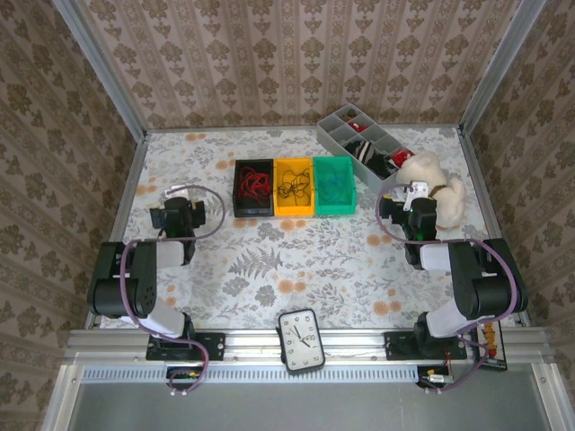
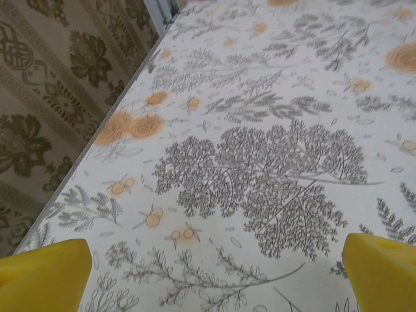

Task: Untangle the cables

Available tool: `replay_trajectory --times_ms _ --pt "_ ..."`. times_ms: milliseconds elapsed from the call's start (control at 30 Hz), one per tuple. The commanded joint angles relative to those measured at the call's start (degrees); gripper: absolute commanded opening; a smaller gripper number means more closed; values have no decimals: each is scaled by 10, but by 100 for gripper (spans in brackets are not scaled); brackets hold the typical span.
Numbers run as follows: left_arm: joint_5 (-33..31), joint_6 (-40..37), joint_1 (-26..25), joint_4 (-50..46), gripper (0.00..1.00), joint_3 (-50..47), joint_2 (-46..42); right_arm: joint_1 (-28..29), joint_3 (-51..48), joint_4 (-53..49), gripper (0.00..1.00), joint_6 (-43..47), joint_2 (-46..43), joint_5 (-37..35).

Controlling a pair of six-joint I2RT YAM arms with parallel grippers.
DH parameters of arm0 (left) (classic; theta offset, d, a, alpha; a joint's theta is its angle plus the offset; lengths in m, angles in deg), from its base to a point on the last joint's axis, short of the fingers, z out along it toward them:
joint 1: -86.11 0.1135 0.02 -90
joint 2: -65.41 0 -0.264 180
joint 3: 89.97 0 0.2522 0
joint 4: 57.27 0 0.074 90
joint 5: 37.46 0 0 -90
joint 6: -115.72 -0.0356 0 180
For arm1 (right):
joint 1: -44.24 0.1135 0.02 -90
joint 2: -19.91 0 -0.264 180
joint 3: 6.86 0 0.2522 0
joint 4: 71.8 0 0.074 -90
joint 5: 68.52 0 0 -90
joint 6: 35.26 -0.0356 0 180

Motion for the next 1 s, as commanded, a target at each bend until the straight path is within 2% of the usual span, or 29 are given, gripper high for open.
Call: replay_trajectory --times_ms 0,33,67,100,167,300,967 --pt "118 -37 4 158 100 -48 19 4 -4 18 100 3 3 13" --pt "98 -37 -7 150 100 -49 17 4 -4 18 100 3 3 11" --pt "102 -25 -6 102 100 -38 3 8 -4 18 100 5 4 5" --pt "105 -31 0 137 100 -40 16 11 -4 19 100 8 4 -1" --pt "107 -18 4 110 100 -36 7 12 -4 21 100 8 3 -4" --pt "85 -17 6 131 100 -40 14 12 -4 19 100 8 3 -3" --pt "85 -16 5 127 100 -39 13 5 -1 13 100 9 4 22"
